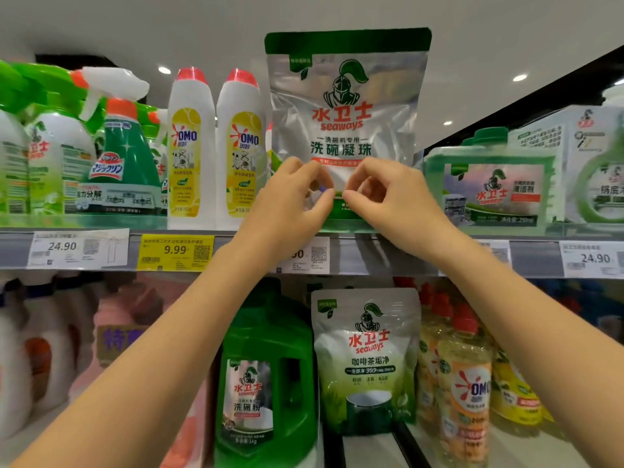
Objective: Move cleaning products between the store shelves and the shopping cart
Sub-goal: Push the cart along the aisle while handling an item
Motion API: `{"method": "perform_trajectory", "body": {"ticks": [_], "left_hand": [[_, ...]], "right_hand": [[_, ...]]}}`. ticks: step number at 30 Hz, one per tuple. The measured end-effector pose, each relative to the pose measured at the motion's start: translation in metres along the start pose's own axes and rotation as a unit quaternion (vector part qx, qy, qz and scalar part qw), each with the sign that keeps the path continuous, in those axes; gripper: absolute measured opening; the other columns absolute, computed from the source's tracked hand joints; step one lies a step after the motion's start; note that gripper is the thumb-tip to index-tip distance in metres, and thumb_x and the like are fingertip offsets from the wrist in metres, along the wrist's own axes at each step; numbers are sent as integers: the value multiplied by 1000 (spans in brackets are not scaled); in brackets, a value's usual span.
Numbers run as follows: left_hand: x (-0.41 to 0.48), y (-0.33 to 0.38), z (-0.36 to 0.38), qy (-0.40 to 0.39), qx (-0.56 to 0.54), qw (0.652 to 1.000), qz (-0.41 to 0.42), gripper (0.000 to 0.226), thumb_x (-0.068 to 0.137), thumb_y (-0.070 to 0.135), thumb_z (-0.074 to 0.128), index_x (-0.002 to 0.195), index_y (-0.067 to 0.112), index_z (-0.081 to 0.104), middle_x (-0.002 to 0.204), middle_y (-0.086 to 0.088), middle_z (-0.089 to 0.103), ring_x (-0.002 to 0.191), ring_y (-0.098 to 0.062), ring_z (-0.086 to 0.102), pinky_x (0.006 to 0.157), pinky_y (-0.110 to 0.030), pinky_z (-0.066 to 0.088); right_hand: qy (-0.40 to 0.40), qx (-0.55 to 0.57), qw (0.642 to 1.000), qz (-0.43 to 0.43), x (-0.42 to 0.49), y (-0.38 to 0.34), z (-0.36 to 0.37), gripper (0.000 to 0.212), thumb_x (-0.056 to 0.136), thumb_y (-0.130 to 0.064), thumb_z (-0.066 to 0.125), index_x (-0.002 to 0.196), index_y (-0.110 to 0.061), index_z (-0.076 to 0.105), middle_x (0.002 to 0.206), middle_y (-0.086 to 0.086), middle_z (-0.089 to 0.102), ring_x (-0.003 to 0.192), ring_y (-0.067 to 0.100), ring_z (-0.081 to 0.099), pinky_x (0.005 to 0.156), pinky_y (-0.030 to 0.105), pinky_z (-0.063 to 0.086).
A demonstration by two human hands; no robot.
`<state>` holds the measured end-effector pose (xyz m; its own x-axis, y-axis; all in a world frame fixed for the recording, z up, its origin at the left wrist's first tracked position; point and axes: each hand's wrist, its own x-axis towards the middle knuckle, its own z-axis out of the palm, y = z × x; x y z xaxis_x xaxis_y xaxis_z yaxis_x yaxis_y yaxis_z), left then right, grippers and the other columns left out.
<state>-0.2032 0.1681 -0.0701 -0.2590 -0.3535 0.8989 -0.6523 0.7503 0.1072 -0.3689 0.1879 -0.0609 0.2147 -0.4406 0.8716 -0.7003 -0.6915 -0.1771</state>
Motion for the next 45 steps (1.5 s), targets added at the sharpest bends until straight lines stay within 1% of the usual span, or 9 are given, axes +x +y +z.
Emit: {"method": "perform_trajectory", "body": {"ticks": [4,6,9,11,16,20,31,41,45], "left_hand": [[-22,15,-8,46,-12,998,39,20,89,26,59,106,16,62,104,0,50,92,-15,56,81,-38,50],[-41,28,-14,56,-41,997,31,20,90,25,60,107,17,61,106,2,53,96,-11,57,85,-30,49],[-83,50,-29,49,-145,987,-49,15,88,26,60,103,21,61,104,5,62,97,-7,64,83,-22,51],[-115,64,-38,37,-208,970,-116,14,86,27,62,100,24,63,98,7,68,93,-7,68,78,-18,51],[-187,84,-62,45,-253,938,-232,18,82,21,64,100,20,64,95,7,68,88,-5,67,72,-11,48],[-242,96,-91,54,-242,917,-312,18,82,19,64,100,17,63,99,-2,69,92,-14,68,76,-14,50],[-364,111,-194,143,-120,867,-462,16,83,19,65,98,23,64,101,9,68,91,-5,66,76,-14,48],[-504,137,-359,262,36,785,-559,16,81,18,65,96,22,63,94,14,68,87,1,64,77,-11,47],[-548,147,-406,295,78,754,-582,15,81,19,65,96,23,64,96,13,69,89,-2,65,78,-13,48]], "right_hand": [[10,64,993,-98,-32,-21,-7,4,89,-8,65,90,-5,63,85,4,63,77,13,58,71,17,47],[7,111,988,-103,-50,-29,-12,3,89,-9,66,91,-6,64,86,2,65,80,12,60,75,18,49],[-27,205,977,-53,-80,-38,-16,4,90,-12,67,92,-10,65,86,0,66,82,14,63,76,28,53],[-65,278,958,-16,-102,-44,-13,4,89,-12,68,92,-12,65,85,-1,67,81,12,64,75,26,53],[-127,407,904,38,-154,-65,14,7,84,-17,69,91,-15,66,85,-1,66,81,10,64,74,28,55],[-166,490,854,58,-192,-92,46,11,83,-16,69,93,-18,66,88,4,67,84,15,65,76,30,55],[-292,598,743,71,-246,-209,128,17,82,-14,68,98,-15,65,90,-4,67,86,11,64,78,23,52],[-449,672,588,30,-302,-408,223,12,79,-14,69,88,-20,65,86,-8,68,79,4,62,75,15,49],[-499,673,546,19,-325,-467,248,12,79,-15,69,90,-18,66,90,3,69,81,8,64,76,17,50]]}}
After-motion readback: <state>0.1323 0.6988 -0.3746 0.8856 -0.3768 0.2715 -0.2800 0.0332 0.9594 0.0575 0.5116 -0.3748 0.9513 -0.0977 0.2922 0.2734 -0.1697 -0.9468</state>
